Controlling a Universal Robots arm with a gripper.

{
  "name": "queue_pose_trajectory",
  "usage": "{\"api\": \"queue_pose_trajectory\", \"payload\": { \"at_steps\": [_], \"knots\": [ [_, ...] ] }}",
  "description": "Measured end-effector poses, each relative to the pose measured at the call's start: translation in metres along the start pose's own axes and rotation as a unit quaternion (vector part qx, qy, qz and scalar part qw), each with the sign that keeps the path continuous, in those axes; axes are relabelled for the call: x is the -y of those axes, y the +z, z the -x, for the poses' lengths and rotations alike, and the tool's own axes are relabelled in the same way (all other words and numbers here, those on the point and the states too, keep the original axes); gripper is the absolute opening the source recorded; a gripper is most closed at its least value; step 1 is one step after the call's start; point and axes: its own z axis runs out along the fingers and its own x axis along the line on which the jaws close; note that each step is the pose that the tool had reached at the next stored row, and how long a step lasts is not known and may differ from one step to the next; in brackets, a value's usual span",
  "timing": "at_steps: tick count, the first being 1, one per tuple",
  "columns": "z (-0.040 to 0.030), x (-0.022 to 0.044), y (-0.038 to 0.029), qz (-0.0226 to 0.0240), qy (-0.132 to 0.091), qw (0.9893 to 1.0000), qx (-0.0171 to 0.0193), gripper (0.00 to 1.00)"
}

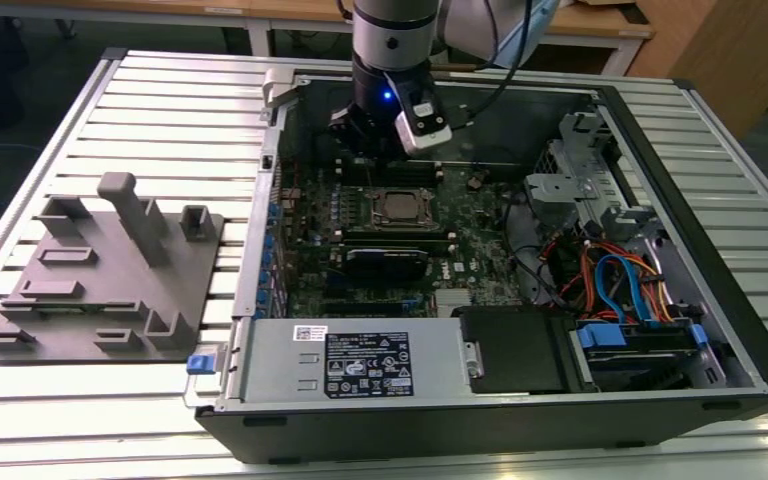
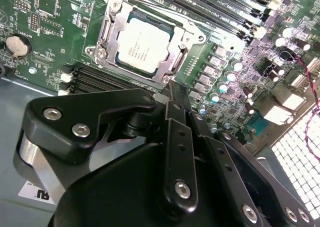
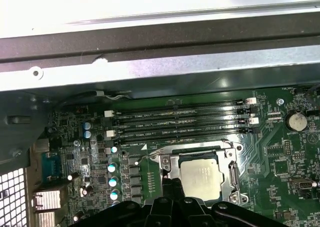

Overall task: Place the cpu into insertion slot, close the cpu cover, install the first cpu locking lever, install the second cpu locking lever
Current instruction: 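Install the first cpu locking lever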

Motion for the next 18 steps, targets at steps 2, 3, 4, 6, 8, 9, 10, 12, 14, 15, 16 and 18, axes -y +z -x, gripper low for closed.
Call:
{"api": "queue_pose_trajectory", "payload": {
  "at_steps": [2,3,4,6,8,9,10,12,14,15,16,18],
  "knots": [
    [0.0000,0.0000,0.0000,0.0000,0.000,1.0000,0.0000,0.10],
    [0.0000,0.0000,0.0000,0.0000,0.000,1.0000,0.0000,0.10],
    [0.0000,0.0000,0.0000,0.0000,0.000,1.0000,0.0000,0.10],
    [0.0000,0.0000,0.0000,0.0000,0.000,1.0000,0.0000,0.10],
    [0.0000,0.0000,0.0000,0.0000,0.000,1.0000,0.0000,0.10],
    [0.0000,0.0000,0.0000,0.0000,0.000,1.0000,0.0000,0.10],
    [-0.0003,0.0000,0.0000,0.0000,0.000,1.0000,0.0001,0.10],
    [-0.0021,0.0003,0.0000,0.0001,0.000,1.0000,0.0003,0.10],
    [-0.0043,0.0005,0.0000,0.0001,-0.001,1.0000,0.0005,0.10],
    [-0.0055,0.0006,0.0000,0.0001,-0.002,1.0000,0.0004,0.10],
    [-0.0069,0.0008,-0.0001,0.0001,-0.003,1.0000,0.0004,0.10],
    [-0.0096,0.0011,-0.0001,0.0001,-0.005,1.0000,0.0002,0.10]
  ]
}}
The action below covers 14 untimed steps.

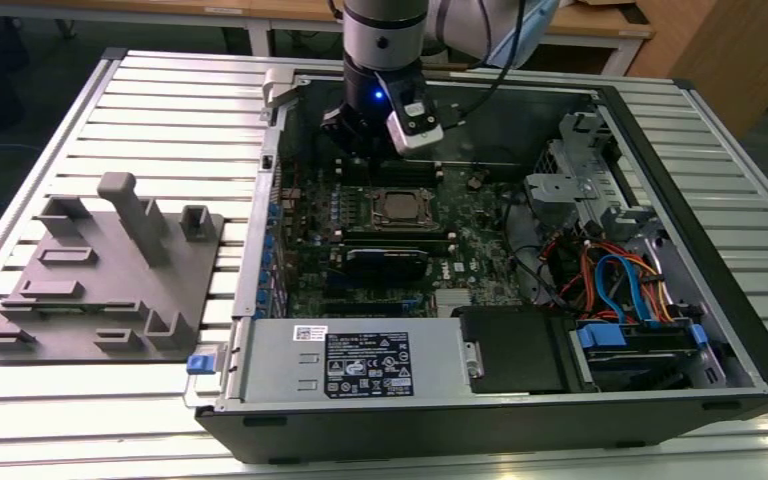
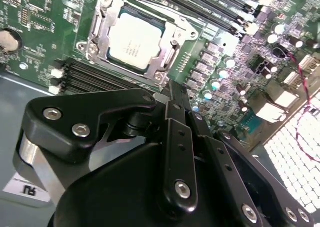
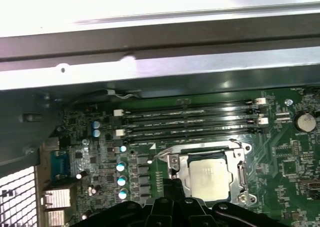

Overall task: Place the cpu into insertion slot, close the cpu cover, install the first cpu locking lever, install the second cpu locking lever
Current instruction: 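Install the first cpu locking lever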

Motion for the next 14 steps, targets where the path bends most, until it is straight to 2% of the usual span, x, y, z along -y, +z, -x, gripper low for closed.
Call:
{"api": "queue_pose_trajectory", "payload": {
  "at_steps": [8,14],
  "knots": [
    [-0.0110,0.0008,0.0003,0.0004,-0.007,1.0000,-0.0004,0.10],
    [-0.0171,-0.0018,0.0005,0.0003,-0.010,0.9999,-0.0007,0.10]
  ]
}}
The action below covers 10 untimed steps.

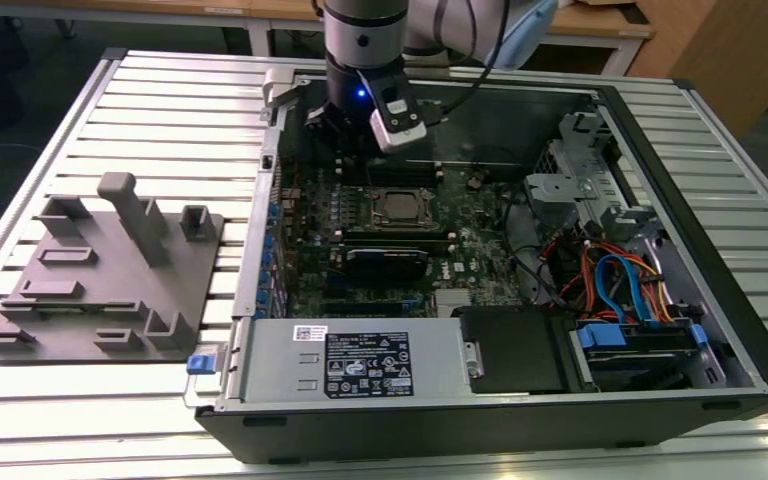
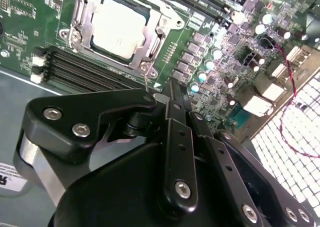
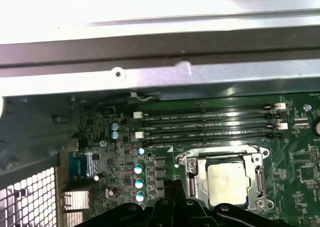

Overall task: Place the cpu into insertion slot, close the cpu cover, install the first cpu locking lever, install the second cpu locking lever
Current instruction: 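Install the first cpu locking lever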

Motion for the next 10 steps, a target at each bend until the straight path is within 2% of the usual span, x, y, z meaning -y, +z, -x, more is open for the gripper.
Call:
{"api": "queue_pose_trajectory", "payload": {
  "at_steps": [10],
  "knots": [
    [-0.0053,-0.0124,0.0008,0.0001,-0.005,1.0000,-0.0003,0.10]
  ]
}}
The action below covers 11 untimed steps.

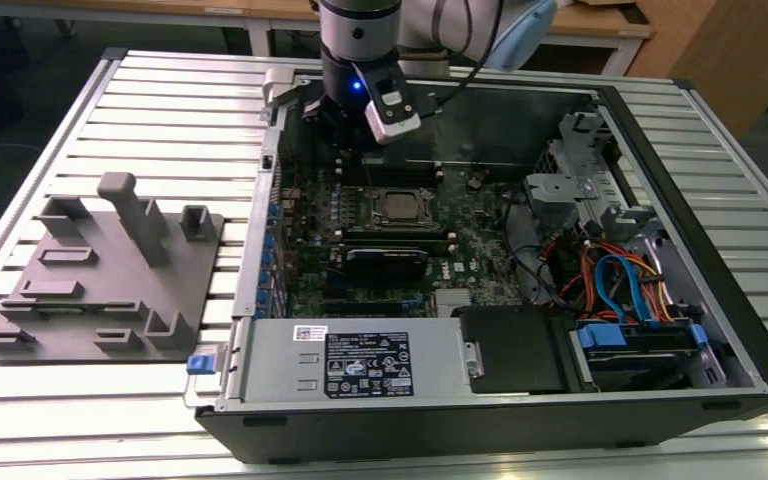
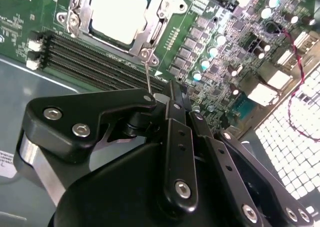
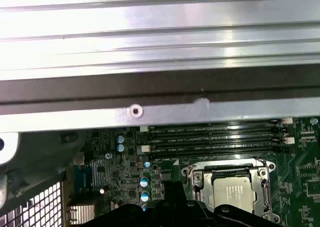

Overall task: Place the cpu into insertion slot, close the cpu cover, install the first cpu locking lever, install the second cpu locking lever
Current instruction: 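Install the first cpu locking lever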

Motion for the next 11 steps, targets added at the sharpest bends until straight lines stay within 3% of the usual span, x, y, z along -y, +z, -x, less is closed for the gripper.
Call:
{"api": "queue_pose_trajectory", "payload": {
  "at_steps": [11],
  "knots": [
    [-0.0006,-0.0069,-0.0020,0.0001,-0.008,1.0000,-0.0002,0.10]
  ]
}}
